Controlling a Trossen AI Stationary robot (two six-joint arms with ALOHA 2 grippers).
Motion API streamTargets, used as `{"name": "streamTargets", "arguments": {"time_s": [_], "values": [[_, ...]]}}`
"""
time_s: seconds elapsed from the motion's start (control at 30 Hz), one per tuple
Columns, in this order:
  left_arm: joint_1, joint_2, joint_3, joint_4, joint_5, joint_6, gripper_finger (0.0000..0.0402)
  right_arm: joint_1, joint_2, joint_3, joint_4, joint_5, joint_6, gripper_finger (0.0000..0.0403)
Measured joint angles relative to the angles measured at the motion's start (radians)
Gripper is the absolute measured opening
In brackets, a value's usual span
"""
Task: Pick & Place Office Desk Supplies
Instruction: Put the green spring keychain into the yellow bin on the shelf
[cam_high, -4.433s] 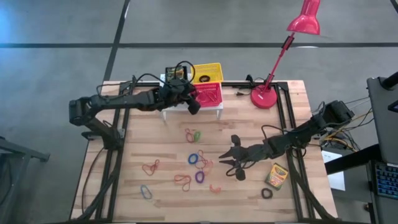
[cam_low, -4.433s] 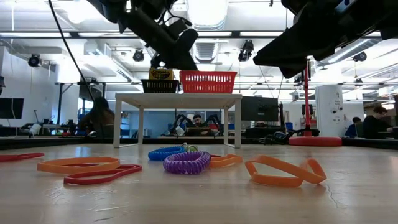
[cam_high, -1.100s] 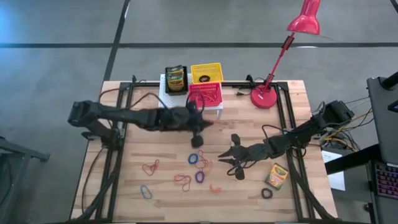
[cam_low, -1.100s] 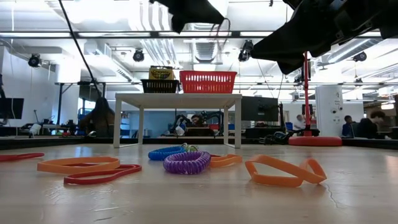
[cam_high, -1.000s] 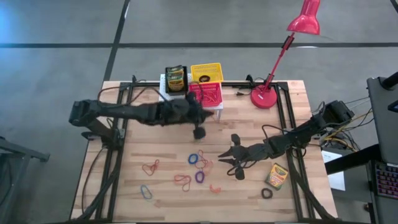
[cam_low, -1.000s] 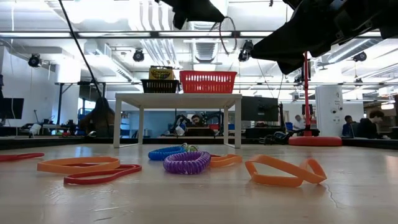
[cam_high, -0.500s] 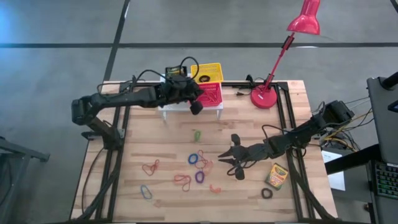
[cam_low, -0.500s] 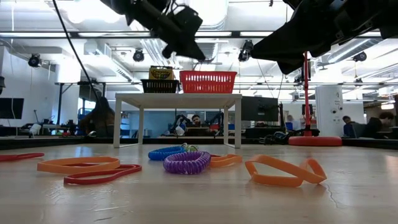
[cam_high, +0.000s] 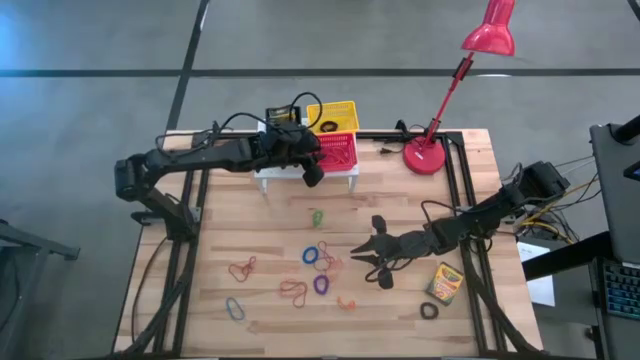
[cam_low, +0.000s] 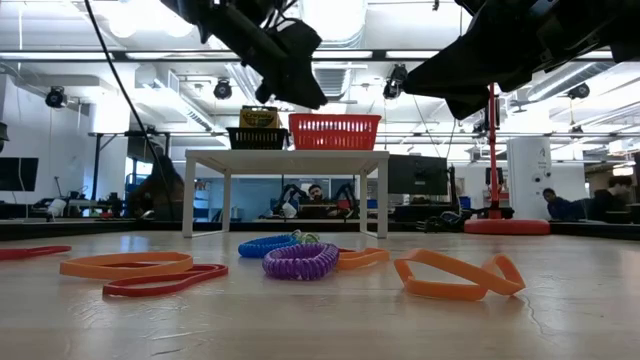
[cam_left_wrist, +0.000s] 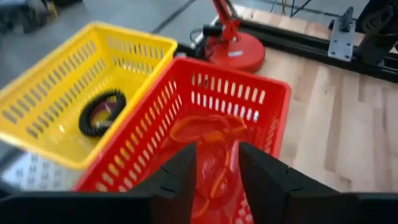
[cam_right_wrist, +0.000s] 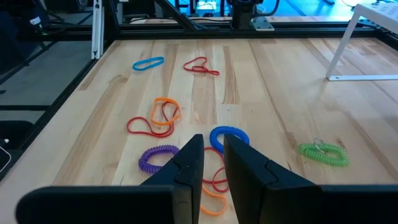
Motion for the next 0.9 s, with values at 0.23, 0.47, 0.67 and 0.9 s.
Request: {"name": "streamTargets", "arguments": {"time_s": [0.23, 0.47, 0.67, 0.9], "values": [[0.004, 0.000, 0.089, -0.198, 0.001, -0.024, 0.0131, 0.000, 0.000, 0.000, 0.000, 0.000, -0.002, 0.0059], [-0.061, 0.000, 0.198, -0.282, 0.009, -0.048, 0.0131, 0.000, 0.000, 0.000, 0.000, 0.000, -0.002, 0.0059], [-0.231, -0.001, 0.242, -0.314, 0.012, -0.037, 0.0131, 0.000, 0.000, 0.000, 0.000, 0.000, 0.004, 0.0059], [-0.472, -0.001, 0.187, -0.314, -0.084, -0.016, 0.0131, 0.000, 0.000, 0.000, 0.000, 0.000, 0.007, 0.0059]]}}
